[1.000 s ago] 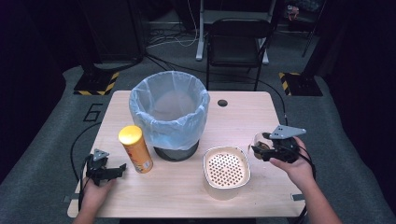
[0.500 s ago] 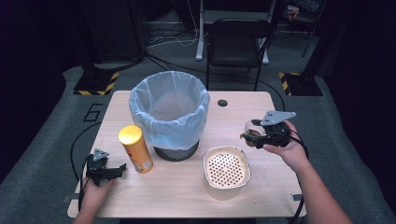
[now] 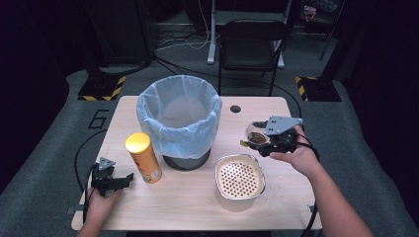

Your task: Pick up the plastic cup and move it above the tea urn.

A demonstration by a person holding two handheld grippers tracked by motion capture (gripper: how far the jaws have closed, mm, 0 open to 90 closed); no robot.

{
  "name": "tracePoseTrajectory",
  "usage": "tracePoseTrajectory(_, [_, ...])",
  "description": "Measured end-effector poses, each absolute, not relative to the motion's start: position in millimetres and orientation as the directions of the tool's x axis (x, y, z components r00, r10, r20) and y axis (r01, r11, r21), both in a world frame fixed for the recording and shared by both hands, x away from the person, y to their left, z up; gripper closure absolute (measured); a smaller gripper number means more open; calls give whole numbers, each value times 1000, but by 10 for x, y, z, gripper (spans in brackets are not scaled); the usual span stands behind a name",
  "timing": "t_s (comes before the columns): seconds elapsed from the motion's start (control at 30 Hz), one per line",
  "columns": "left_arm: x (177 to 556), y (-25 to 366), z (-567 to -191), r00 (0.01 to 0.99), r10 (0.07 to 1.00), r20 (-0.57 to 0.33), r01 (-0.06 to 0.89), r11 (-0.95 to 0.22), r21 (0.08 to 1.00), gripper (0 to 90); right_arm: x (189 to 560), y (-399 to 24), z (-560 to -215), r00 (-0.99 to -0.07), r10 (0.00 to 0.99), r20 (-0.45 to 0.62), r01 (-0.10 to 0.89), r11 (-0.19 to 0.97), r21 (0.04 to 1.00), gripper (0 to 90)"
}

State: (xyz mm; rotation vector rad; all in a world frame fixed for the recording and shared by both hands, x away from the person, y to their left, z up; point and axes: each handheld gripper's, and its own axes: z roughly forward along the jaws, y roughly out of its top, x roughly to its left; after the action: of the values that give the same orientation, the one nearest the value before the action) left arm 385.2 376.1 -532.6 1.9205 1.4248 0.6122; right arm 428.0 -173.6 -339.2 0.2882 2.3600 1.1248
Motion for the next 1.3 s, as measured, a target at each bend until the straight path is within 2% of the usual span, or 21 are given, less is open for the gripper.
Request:
tracePoseTrajectory(0.7, [3851, 3761, -5326, 296, 955, -16, 646, -188, 740, 56, 4180, -1659, -3362, -826, 316, -466, -141, 685, 715, 321])
tracePoseTrajectory(1.03, [3851, 3761, -5326, 297, 955, -16, 645, -188, 740, 56, 4032, -1617, -3379, -800, 233, -553, -238, 724, 648, 322])
tracePoseTrajectory(1.3, [3852, 3763, -5325, 297, 955, -11, 645, -192, 740, 56, 3960, -1621, -3434, -789, 184, -587, -274, 750, 603, 320])
